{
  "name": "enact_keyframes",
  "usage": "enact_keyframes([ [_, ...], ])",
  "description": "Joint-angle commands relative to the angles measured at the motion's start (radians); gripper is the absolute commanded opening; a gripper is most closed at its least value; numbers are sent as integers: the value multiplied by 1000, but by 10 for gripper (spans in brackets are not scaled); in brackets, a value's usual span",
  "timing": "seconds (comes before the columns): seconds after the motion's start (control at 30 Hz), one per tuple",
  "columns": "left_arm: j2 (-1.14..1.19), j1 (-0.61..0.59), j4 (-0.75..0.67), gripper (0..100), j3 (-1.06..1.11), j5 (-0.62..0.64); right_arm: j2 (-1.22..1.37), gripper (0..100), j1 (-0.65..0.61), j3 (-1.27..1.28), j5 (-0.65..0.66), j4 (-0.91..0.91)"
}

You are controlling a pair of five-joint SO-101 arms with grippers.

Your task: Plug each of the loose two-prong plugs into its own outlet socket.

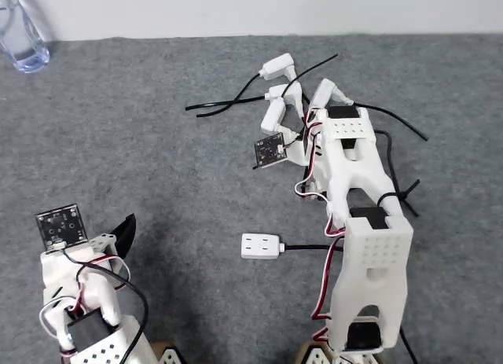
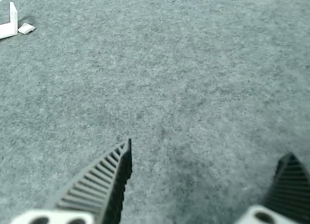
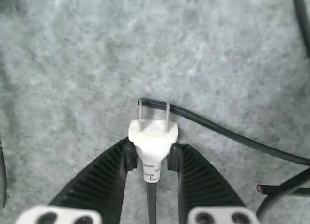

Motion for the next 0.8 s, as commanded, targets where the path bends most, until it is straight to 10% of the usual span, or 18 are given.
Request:
enact_keyframes([
  [0.0, -5, 5, 3, 430, -8, -8, 24, 100, -47, -12, -12, 13],
  [0.77, -5, 5, 3, 430, -8, -8, 24, 103, -58, -77, -12, 97],
])
